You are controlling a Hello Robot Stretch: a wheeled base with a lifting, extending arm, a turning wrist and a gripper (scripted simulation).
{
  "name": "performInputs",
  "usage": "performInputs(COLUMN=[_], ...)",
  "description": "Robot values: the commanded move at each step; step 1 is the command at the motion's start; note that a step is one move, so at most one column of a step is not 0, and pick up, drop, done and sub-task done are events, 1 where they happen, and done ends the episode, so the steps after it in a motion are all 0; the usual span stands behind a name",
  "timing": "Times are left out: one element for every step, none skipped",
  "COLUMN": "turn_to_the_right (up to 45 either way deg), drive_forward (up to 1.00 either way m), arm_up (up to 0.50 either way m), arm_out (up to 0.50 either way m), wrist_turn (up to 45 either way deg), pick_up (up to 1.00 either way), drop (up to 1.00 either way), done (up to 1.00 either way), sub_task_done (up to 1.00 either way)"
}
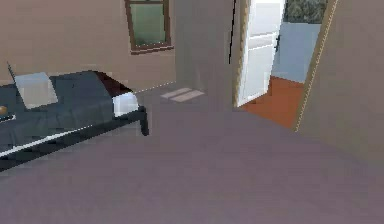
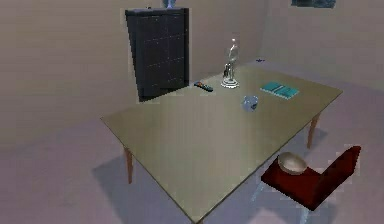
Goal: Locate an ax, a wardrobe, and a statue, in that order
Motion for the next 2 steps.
performInputs(turn_to_the_right=[-6.0,0.0], drive_forward=[0.0,0.2], arm_up=[0.0,0.0], arm_out=[0.0,0.0], wrist_turn=[0.0,0.0], pick_up=[0.0,0.0], drop=[0.0,0.0], done=[0.0,0.0], sub_task_done=[0.0,0.0])
